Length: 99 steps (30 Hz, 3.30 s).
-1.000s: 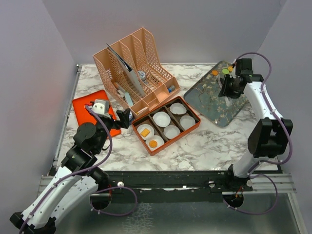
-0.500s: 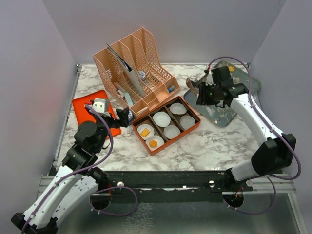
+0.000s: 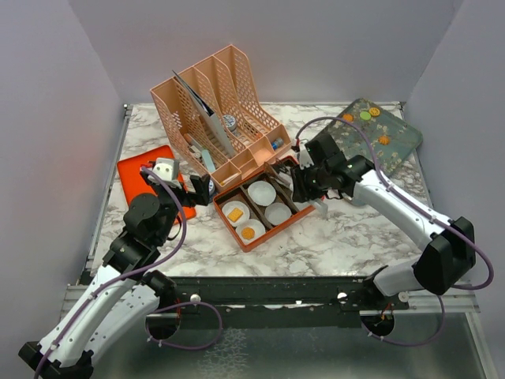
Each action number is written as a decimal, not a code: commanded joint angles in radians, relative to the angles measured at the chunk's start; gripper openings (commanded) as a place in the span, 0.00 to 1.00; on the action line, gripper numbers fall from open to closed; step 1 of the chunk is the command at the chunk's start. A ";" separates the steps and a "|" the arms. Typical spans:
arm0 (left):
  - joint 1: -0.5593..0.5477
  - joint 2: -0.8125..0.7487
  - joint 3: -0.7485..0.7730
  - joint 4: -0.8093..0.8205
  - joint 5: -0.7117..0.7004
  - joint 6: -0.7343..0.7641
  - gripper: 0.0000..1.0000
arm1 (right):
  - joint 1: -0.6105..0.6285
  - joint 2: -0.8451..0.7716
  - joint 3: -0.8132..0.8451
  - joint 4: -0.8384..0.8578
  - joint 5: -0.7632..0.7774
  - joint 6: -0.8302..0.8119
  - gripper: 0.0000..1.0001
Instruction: Pack the cookies
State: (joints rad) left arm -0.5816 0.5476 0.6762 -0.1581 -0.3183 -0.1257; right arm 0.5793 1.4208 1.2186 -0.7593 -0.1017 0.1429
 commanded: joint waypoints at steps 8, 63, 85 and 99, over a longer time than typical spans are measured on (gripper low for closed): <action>0.006 0.005 -0.010 0.019 0.009 0.003 0.99 | 0.115 -0.019 -0.033 0.042 0.002 -0.031 0.14; 0.006 0.002 -0.009 0.019 0.018 0.003 0.99 | 0.149 0.025 -0.023 0.048 0.022 -0.063 0.47; 0.006 -0.025 -0.007 0.017 0.041 -0.009 0.99 | -0.104 0.051 0.192 -0.100 0.276 -0.026 0.38; -0.005 -0.065 -0.006 0.019 0.050 -0.011 0.99 | -0.478 0.270 0.350 -0.039 0.229 -0.028 0.38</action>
State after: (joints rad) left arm -0.5819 0.4984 0.6746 -0.1581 -0.2947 -0.1314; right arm 0.1577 1.6196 1.4956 -0.8303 0.1329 0.1127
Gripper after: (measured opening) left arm 0.989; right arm 0.380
